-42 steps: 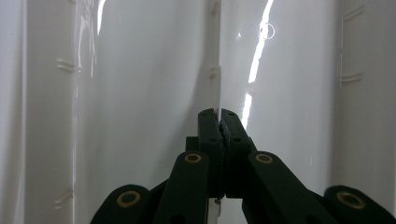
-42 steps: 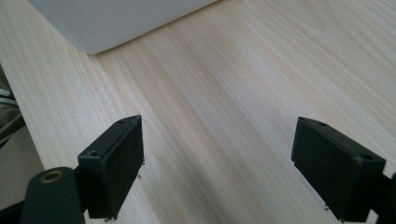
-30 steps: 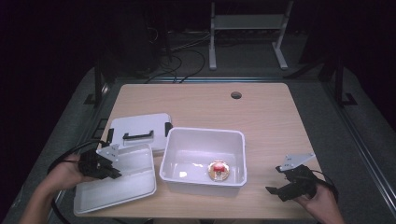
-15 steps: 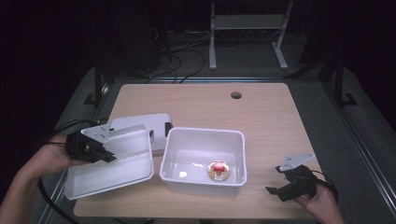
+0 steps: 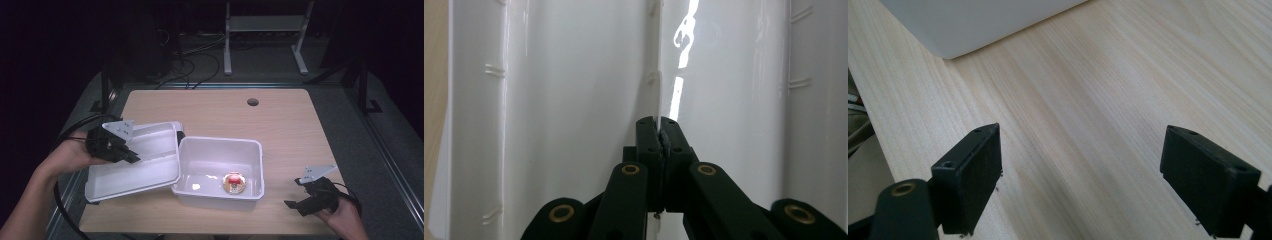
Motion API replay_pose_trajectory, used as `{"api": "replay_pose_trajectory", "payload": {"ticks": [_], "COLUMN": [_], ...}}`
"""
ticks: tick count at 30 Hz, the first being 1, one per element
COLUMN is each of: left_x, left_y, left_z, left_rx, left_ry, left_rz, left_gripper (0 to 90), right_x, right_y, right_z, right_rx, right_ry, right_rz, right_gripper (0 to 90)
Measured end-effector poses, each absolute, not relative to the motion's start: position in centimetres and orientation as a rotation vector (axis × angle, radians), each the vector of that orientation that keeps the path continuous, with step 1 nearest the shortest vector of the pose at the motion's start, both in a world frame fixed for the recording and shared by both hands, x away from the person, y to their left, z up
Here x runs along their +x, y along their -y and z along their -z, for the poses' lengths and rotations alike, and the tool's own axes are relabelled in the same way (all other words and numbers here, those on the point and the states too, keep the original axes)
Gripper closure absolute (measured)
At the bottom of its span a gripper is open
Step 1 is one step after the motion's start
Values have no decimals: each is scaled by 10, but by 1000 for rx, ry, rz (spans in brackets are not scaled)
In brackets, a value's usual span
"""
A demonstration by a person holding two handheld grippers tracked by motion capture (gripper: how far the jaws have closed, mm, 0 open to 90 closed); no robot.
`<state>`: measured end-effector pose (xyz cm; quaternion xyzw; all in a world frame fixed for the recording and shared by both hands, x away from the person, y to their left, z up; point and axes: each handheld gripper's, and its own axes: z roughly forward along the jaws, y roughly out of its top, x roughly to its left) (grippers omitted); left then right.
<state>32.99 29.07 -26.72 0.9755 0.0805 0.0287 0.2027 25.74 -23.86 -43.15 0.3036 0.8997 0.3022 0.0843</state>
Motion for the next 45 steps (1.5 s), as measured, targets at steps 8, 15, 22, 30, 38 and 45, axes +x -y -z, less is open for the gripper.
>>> {"api": "replay_pose_trajectory", "payload": {"ticks": [8, 15, 22, 30, 38, 45], "left_x": [338, 344, 349, 354, 357, 357], "left_y": [-260, -226, -192, -159, -131, -110], "left_z": [261, 258, 259, 261, 265, 267], "left_rx": [2726, 2738, 2747, 2752, 2745, 2739], "left_ry": [-173, -121, -77, -32, -6, 29], "left_rz": [-56, -39, -29, -9, 17, 31], "left_gripper": [894, 894, 894, 894, 894, 894], "right_x": [257, 256, 256, 256, 256, 256], "right_y": [239, 241, 242, 243, 244, 244], "right_z": [430, 428, 426, 426, 425, 425], "right_rx": [905, 907, 906, 905, 902, 903], "right_ry": [-2680, -2669, -2660, -2659, -2659, -2659], "right_rz": [-911, -928, -943, -954, -962, -968], "right_gripper": [163, 162, 163, 162, 162, 162]}}
